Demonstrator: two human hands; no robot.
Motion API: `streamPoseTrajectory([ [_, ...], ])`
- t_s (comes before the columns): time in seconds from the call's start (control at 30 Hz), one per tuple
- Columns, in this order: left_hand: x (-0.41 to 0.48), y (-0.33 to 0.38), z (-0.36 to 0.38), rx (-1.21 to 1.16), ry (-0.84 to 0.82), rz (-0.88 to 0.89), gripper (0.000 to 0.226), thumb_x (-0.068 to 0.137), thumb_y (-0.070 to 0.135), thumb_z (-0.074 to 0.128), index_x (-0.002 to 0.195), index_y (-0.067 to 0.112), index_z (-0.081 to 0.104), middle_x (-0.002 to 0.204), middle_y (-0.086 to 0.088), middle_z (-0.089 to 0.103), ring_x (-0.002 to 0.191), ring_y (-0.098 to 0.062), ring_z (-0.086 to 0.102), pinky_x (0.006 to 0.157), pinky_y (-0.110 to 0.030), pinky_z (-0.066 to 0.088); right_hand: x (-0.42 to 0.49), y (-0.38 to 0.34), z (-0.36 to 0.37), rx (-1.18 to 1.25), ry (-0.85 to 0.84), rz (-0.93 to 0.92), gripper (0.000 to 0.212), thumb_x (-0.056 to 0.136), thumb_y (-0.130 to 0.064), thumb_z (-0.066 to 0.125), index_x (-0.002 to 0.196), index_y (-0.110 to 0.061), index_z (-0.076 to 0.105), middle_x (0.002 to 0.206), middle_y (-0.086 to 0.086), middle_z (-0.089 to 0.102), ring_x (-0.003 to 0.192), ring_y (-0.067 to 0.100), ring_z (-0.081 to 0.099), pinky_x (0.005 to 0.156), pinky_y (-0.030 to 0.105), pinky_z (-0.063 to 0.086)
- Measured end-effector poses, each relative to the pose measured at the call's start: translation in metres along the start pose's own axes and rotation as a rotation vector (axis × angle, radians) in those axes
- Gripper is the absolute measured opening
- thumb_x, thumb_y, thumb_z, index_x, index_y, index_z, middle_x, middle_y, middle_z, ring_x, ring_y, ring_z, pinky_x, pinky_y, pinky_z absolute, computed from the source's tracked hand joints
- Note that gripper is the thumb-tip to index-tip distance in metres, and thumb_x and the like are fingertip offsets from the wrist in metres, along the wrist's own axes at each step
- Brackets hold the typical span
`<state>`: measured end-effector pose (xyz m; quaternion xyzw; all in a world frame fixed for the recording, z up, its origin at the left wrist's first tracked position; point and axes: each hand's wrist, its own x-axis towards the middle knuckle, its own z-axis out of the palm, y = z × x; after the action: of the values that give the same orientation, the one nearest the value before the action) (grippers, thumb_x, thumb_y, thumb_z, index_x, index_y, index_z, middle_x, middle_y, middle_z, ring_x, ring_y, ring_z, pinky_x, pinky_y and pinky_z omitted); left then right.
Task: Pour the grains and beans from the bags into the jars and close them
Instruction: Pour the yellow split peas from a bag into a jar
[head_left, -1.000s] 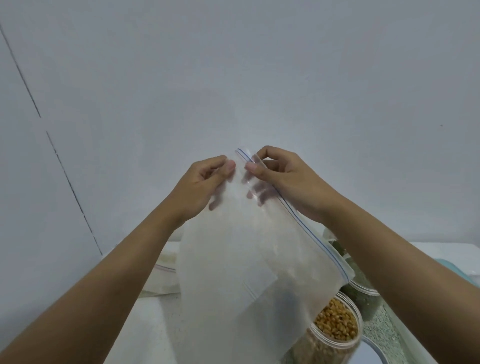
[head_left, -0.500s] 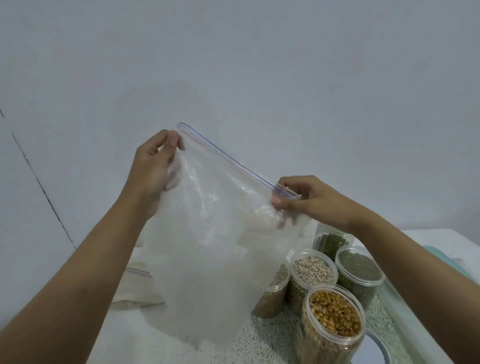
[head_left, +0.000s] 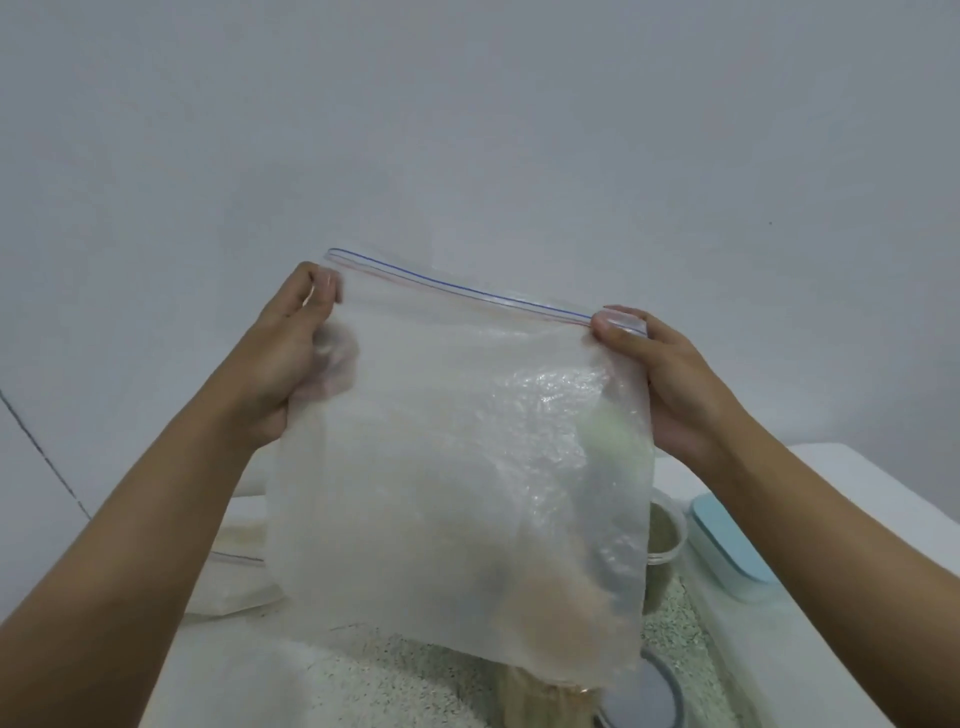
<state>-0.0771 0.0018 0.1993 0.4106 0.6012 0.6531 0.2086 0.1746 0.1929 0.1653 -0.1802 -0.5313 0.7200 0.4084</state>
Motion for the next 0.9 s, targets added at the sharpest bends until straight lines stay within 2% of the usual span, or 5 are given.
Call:
streamPoseTrajectory([
  [0.13,-0.011,0.006,0.051,-0.01,0.017,-0.03,0.03,0.109,0.047,0.037,0.086,0.028,0.041,0.056,0.002,0.037,0.044,-0.015,0.029,0.051,-0.032,0.013,-0.003,-0.015,-0.038,0.112,-0.034,0.152,0.046,0.092,-0.021,0.071,0.131,0.002,0.061,0.118,0.018,0.067,0.101,0.031,0.067,0.091,0.044,0.056],
  [0.3,-0.029,0.012,0.125,-0.014,0.044,-0.073,0.032,0.108,0.05,0.038,0.084,0.029,0.042,0.06,0.003,0.043,0.049,-0.015,0.032,0.059,-0.036,0.015,-0.012,-0.04,-0.097,0.169,-0.004,0.14,0.008,0.098,-0.015,0.064,0.102,-0.011,0.068,0.082,0.005,0.071,0.065,0.016,0.069,0.061,0.027,0.059],
  [0.53,-0.056,0.008,0.192,-0.053,0.092,-0.094,0.03,0.106,0.053,0.039,0.085,0.03,0.041,0.068,0.008,0.048,0.05,-0.008,0.045,0.045,-0.02,0.041,-0.024,-0.058,-0.156,0.28,-0.089,0.158,0.014,0.095,-0.02,0.067,0.082,-0.015,0.071,0.078,0.0,0.068,0.061,0.008,0.065,0.058,0.02,0.054],
  [0.77,-0.064,-0.013,0.246,-0.099,0.099,-0.093,0.03,0.108,0.05,0.035,0.088,0.029,0.041,0.059,0.005,0.044,0.051,-0.016,0.029,0.048,-0.03,0.025,-0.037,-0.061,-0.213,0.318,-0.183,0.21,0.016,0.087,-0.025,0.069,0.099,-0.016,0.066,0.097,-0.002,0.068,0.078,0.011,0.058,0.064,0.022,0.046],
  [0.9,-0.065,-0.026,0.269,-0.065,0.099,-0.117,0.029,0.106,0.056,0.035,0.096,0.028,0.041,0.054,0.004,0.043,0.044,-0.013,0.032,0.044,-0.023,0.022,-0.041,-0.048,-0.237,0.178,0.013,0.239,0.01,0.091,-0.019,0.063,0.096,-0.019,0.071,0.092,-0.001,0.072,0.067,0.01,0.062,0.054,0.018,0.047],
])
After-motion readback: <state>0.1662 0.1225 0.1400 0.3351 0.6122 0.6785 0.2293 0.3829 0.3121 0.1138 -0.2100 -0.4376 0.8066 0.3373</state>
